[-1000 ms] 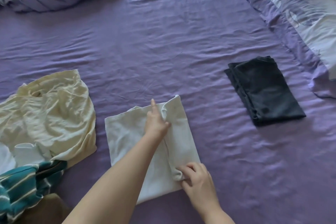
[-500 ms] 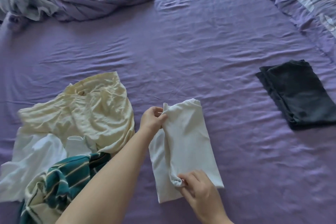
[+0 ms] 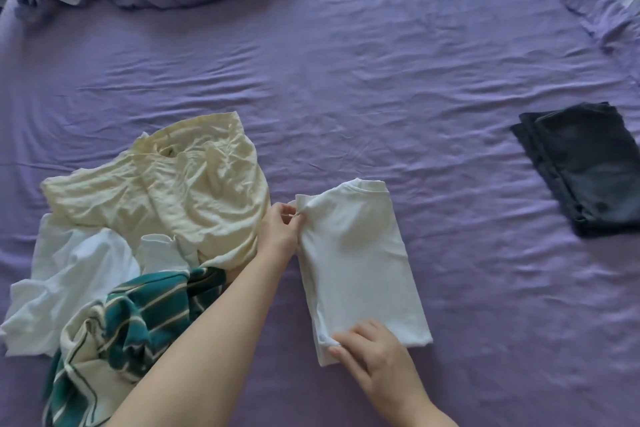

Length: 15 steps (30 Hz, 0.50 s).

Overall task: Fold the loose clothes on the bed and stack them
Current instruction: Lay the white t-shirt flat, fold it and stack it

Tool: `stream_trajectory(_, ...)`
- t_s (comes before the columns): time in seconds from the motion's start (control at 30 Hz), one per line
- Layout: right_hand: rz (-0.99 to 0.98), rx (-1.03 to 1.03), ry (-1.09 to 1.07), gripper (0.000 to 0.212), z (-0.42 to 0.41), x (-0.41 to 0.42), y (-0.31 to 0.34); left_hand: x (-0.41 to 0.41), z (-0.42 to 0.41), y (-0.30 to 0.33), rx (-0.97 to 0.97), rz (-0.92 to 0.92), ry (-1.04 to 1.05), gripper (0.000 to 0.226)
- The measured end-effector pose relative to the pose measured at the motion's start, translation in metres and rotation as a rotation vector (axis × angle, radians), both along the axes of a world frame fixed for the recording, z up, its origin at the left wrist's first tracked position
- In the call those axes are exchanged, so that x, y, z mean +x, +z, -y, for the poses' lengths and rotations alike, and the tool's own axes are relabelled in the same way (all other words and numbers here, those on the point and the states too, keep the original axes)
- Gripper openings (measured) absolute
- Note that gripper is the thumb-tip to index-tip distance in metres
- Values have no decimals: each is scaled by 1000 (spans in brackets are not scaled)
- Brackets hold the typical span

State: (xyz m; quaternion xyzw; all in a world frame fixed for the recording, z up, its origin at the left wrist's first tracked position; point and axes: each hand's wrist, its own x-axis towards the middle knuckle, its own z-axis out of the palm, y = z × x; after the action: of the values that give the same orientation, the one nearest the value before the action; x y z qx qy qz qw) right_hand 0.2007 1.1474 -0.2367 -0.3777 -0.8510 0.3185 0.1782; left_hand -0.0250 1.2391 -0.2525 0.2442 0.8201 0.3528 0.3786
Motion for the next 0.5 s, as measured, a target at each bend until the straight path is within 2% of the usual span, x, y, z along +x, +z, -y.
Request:
stream_trajectory(0.1, 28, 21, 32, 15, 2, -4, -4, 0, -2, 1, -10, -23, -15, 9)
stream_trajectory(0.17, 117, 48, 77, 9, 4, -3, -11, 1, -1, -1, -39, -57, -24, 13)
stream_trajectory(0.27, 203, 53, 129, 18, 8, 1, -19, 8, 4, -2, -101, -114, -46, 24)
stream_trajectory(0.4, 236, 58, 137, 22, 3, 4, -15, 24, 12, 6, -179, -264, -161, 53)
stream_trajectory(0.5, 223, 41, -63, 24, -15, 11, -15, 45, 30, 13, -186, -296, -136, 77)
